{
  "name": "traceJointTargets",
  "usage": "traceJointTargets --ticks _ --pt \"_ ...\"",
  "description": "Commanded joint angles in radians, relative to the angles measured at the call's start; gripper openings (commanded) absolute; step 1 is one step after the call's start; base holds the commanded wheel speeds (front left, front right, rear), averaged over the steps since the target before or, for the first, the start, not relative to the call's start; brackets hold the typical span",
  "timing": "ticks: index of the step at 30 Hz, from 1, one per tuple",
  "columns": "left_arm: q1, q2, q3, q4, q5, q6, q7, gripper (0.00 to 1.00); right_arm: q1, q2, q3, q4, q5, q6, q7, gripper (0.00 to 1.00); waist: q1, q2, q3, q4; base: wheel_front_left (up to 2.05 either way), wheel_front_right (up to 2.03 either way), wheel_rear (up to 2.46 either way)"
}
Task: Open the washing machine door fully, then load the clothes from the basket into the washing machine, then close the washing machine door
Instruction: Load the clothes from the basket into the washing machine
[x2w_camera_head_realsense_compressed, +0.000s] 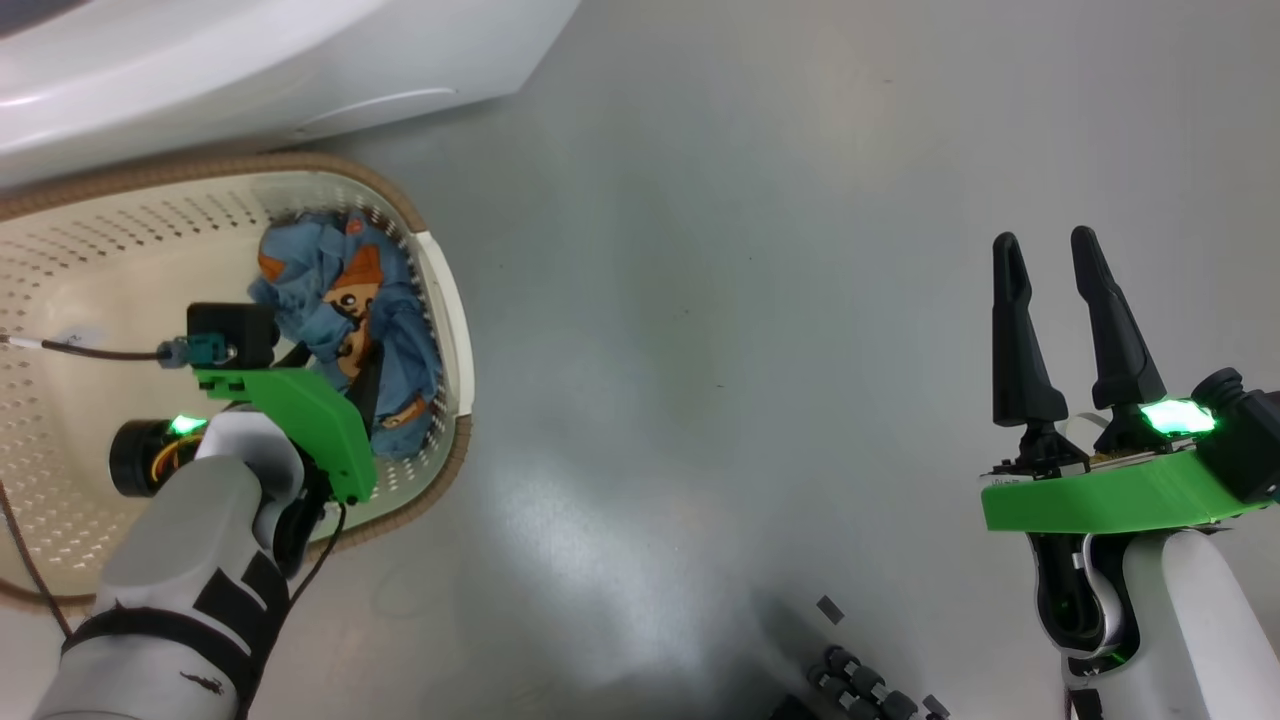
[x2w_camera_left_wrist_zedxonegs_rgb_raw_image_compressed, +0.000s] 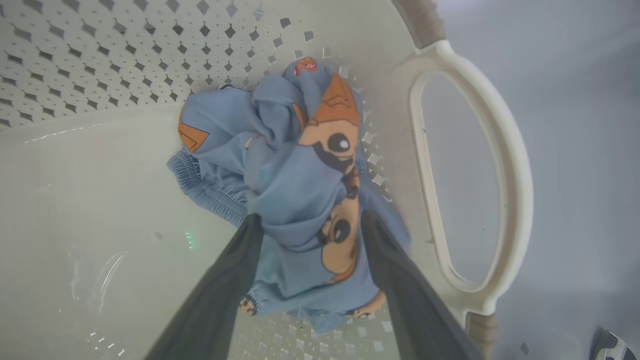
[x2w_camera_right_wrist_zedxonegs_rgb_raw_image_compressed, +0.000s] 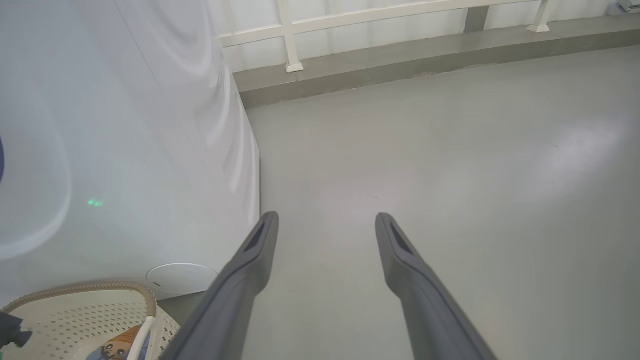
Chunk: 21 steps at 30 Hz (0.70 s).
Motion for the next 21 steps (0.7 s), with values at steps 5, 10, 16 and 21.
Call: traceJointTargets --ticks 5,10,16,21 --pt "-0.032 0.034 -0.021 0.008 -0.036 0.001 -0.002 1.0 0.01 -0.01 0.028 -0.034 0.02 0.005 -0.008 1.0 0.0 0.0 0.032 -0.019 0.0 0.0 0.0" --pt "-0.056 0.046 -0.048 0.033 -0.053 0.001 -0.006 1.0 0.011 -0.01 0.035 -0.037 0.022 0.005 -0.008 1.0 0.0 0.0 0.044 -0.031 0.0 0.0 0.0" --pt "-0.067 0.046 -0.081 0.048 -0.069 0.001 -0.024 0.0 0.014 -0.01 0.03 -0.043 0.013 0.005 -0.008 1.0 0.0 0.0 0.037 -0.033 0.0 0.0 0.0" --pt "-0.055 0.031 -0.086 0.051 -0.106 0.001 -0.057 0.0 0.015 -0.01 0.023 -0.043 -0.001 0.005 -0.008 1.0 0.0 0.0 0.005 -0.014 0.0 0.0 0.0"
